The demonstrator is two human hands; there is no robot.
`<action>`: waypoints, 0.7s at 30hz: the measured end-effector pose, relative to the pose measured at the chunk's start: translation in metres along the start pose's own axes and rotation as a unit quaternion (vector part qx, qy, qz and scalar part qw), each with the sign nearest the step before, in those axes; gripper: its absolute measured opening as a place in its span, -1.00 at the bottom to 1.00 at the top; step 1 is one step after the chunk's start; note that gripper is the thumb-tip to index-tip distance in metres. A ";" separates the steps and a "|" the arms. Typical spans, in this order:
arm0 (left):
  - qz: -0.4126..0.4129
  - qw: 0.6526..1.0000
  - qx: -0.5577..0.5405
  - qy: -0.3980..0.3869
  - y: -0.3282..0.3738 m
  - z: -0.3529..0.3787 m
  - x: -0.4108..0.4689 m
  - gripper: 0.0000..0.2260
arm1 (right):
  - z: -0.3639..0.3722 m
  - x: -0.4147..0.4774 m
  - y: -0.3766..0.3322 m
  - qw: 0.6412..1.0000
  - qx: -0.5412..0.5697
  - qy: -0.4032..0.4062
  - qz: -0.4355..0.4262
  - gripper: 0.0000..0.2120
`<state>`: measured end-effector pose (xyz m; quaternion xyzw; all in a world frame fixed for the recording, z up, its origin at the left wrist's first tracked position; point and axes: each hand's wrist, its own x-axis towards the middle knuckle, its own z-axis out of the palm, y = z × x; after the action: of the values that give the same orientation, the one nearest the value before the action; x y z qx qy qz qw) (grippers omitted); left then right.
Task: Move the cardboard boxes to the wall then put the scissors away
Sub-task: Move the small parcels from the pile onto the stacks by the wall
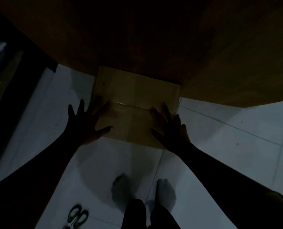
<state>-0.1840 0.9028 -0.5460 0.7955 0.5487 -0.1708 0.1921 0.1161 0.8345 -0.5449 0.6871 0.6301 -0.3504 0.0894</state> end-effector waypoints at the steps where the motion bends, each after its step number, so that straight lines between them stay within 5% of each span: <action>1: -0.004 1.000 -0.019 -0.002 -0.001 0.001 0.005 -0.22 | 0.001 0.006 0.002 1.000 -0.003 -0.002 0.003 -0.26; 8: 0.050 0.988 -0.144 0.037 0.002 0.021 0.027 -0.11 | 0.030 0.026 0.005 0.999 -0.003 0.043 0.019 -0.15; 21: -0.067 0.992 -0.101 0.027 -0.001 -0.032 -0.075 0.00 | -0.004 -0.036 -0.046 0.995 -0.059 0.033 -0.069 -0.10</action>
<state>-0.2085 0.8583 -0.4825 0.7376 0.6204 -0.1059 0.2445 0.0765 0.8170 -0.5061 0.6464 0.6984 -0.2953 0.0848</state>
